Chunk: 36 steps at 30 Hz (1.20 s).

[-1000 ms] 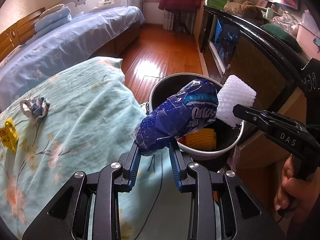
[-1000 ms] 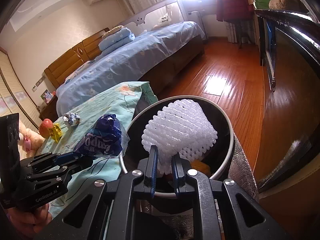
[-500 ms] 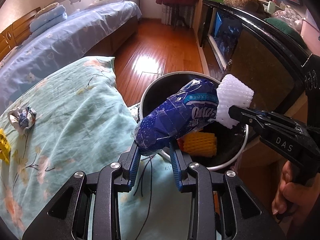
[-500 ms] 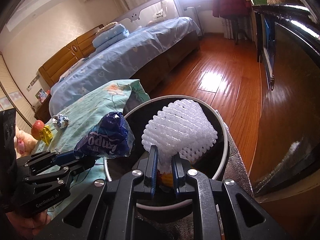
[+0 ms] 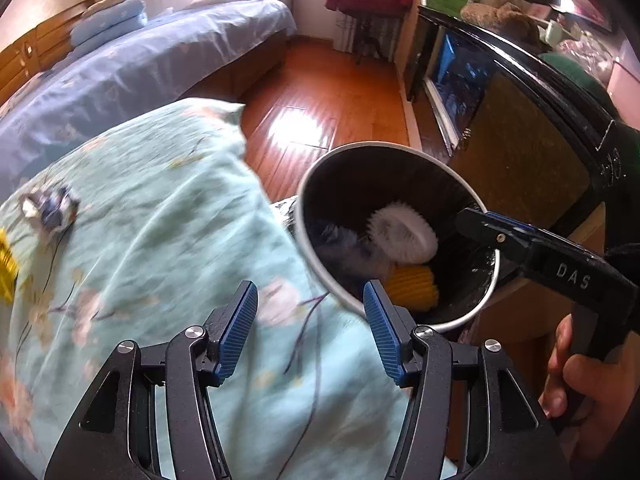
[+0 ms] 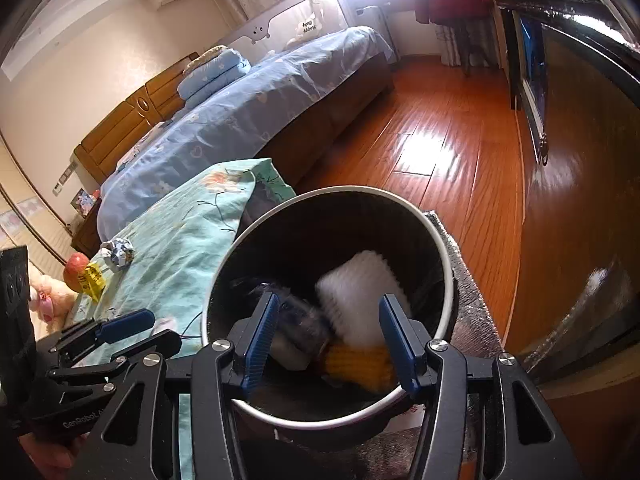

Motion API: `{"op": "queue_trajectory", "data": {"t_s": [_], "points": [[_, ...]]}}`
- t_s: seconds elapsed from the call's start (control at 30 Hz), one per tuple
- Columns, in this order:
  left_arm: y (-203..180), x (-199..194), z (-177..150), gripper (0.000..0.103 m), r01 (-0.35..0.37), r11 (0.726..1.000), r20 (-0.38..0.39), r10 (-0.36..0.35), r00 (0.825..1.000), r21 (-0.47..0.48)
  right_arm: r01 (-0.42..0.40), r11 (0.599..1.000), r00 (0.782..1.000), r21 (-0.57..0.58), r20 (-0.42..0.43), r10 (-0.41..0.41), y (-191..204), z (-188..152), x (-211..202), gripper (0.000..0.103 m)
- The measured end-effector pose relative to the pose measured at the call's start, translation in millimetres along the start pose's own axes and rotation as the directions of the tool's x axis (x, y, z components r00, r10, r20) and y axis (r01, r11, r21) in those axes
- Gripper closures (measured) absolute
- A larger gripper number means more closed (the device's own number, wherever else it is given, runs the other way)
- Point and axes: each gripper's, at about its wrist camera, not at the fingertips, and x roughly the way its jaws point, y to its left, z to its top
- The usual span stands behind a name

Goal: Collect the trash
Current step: 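Open both tools to drop the bag and mesh sleeve into the bin, then return to the bed and grasp the yellow wrapper with the left tool while the right tool grasps crumpled paper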

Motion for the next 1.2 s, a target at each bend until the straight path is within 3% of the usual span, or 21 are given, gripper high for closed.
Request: {"op": "queue_trajectory", "data": {"t_s": [0.1, 0.3, 0.7, 1.2], "points": [[17.3, -9.4, -11.8, 0.043, -0.004, 0.999, 0.01, 0.005, 1.0, -0.054, -0.017, 1.0, 1.0, 0.001, 0.009, 0.017, 6.2, -1.3, -2.6, 0.035], [54.3, -30.5, -36.3, 0.041, -0.036, 0.987, 0.042, 0.043, 0.998, -0.156, -0.062, 0.997, 0.998, -0.036, 0.017, 0.063, 32.1, -5.4, -6.0, 0.024], [118.0, -58.5, -77.0, 0.039, -0.111, 0.948, 0.057, 0.134, 0.989, -0.298, -0.14, 0.981, 0.99, -0.135, -0.012, 0.139, 99.8, -15.1, 4.8, 0.014], [166.2, -81.5, -105.5, 0.037, -0.157, 0.906, 0.061, 0.196, 0.979, -0.392, -0.19, 0.949, 0.981, -0.251, -0.071, 0.178, 169.7, -28.0, 23.7, 0.012]]}}
